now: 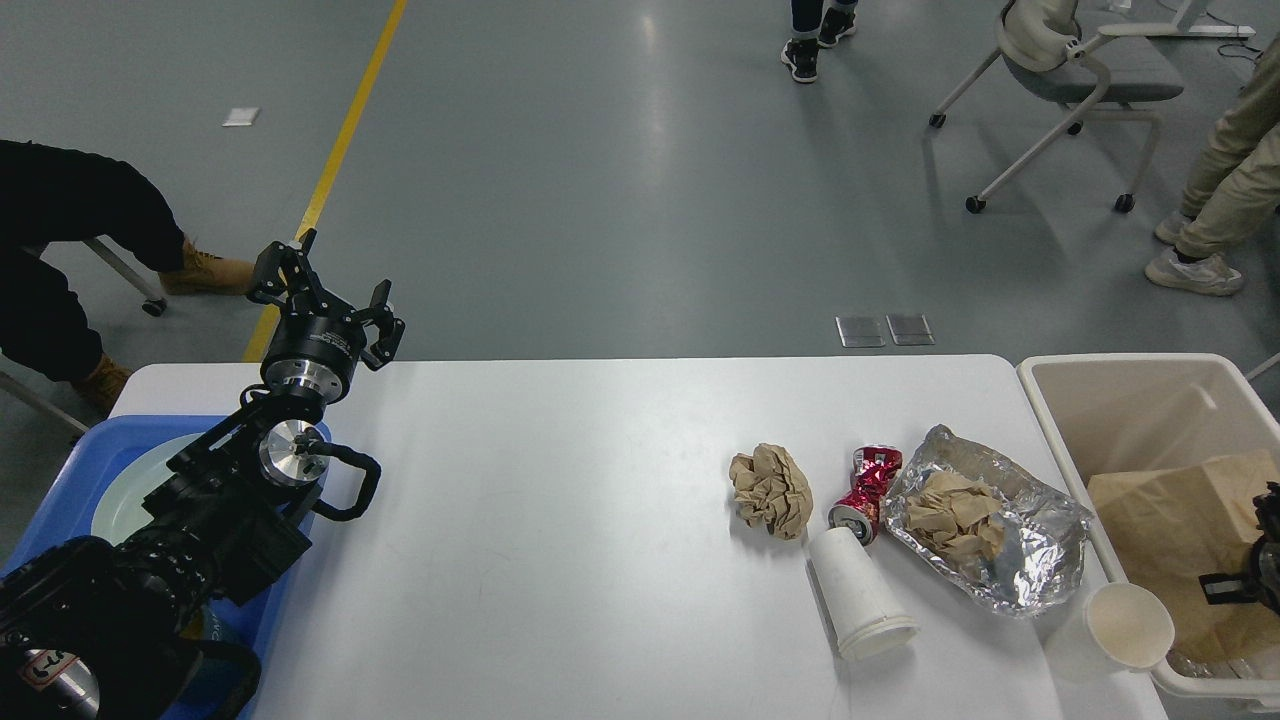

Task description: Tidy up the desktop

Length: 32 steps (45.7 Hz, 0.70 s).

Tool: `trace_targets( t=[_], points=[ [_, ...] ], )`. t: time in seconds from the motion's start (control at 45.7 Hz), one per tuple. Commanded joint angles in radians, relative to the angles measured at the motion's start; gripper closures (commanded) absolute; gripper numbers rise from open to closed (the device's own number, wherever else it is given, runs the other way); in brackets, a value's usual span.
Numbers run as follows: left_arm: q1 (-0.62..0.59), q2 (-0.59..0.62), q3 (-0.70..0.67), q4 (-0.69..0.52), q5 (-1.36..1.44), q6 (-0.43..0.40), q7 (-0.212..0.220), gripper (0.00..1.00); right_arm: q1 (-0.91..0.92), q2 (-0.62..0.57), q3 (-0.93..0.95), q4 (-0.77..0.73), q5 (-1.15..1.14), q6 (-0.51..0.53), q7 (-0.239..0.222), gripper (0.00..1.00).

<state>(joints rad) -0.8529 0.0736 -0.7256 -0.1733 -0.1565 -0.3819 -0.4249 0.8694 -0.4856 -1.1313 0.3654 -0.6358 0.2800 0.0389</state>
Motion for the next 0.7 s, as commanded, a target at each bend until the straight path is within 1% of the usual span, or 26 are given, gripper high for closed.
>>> trace_targets(
  t=[0.0, 0.219, 0.241, 0.263, 0.328, 0.394, 0.438, 0.481, 0.678],
  points=[
    [0.000, 0.000, 0.000, 0.000, 0.000, 0.000, 0.000, 0.04, -0.013, 0.009, 0.016, 0.000, -0.001, -0.007, -0.001, 1.00],
    [0.000, 0.000, 0.000, 0.000, 0.000, 0.000, 0.000, 0.04, -0.015, 0.018, 0.021, 0.000, 0.001, -0.013, 0.001, 1.00],
    [0.000, 0.000, 0.000, 0.000, 0.000, 0.000, -0.001, 0.04, -0.015, 0.019, 0.022, 0.000, 0.001, -0.016, 0.001, 0.96],
    [0.000, 0.000, 0.000, 0.000, 0.000, 0.000, 0.000, 0.04, -0.016, 0.021, 0.022, 0.000, 0.001, -0.024, 0.001, 0.91],
    [0.000, 0.000, 0.000, 0.000, 0.000, 0.000, 0.000, 0.04, -0.029, 0.027, 0.036, -0.002, 0.001, -0.076, 0.001, 0.70],
    [0.000, 0.000, 0.000, 0.000, 0.000, 0.000, 0.000, 0.04, -0.047, 0.028, 0.064, 0.000, 0.001, -0.136, 0.001, 0.47],
    [0.000, 0.000, 0.000, 0.000, 0.000, 0.000, 0.000, 0.04, -0.061, 0.028, 0.088, 0.000, 0.001, -0.159, 0.001, 0.36],
    [0.000, 0.000, 0.000, 0.000, 0.000, 0.000, 0.000, 0.04, -0.067, 0.027, 0.102, 0.000, 0.001, -0.160, 0.003, 0.34],
    [0.000, 0.000, 0.000, 0.000, 0.000, 0.000, 0.000, 0.04, -0.064, 0.016, 0.116, 0.006, 0.007, -0.160, 0.003, 0.33]
  ],
)
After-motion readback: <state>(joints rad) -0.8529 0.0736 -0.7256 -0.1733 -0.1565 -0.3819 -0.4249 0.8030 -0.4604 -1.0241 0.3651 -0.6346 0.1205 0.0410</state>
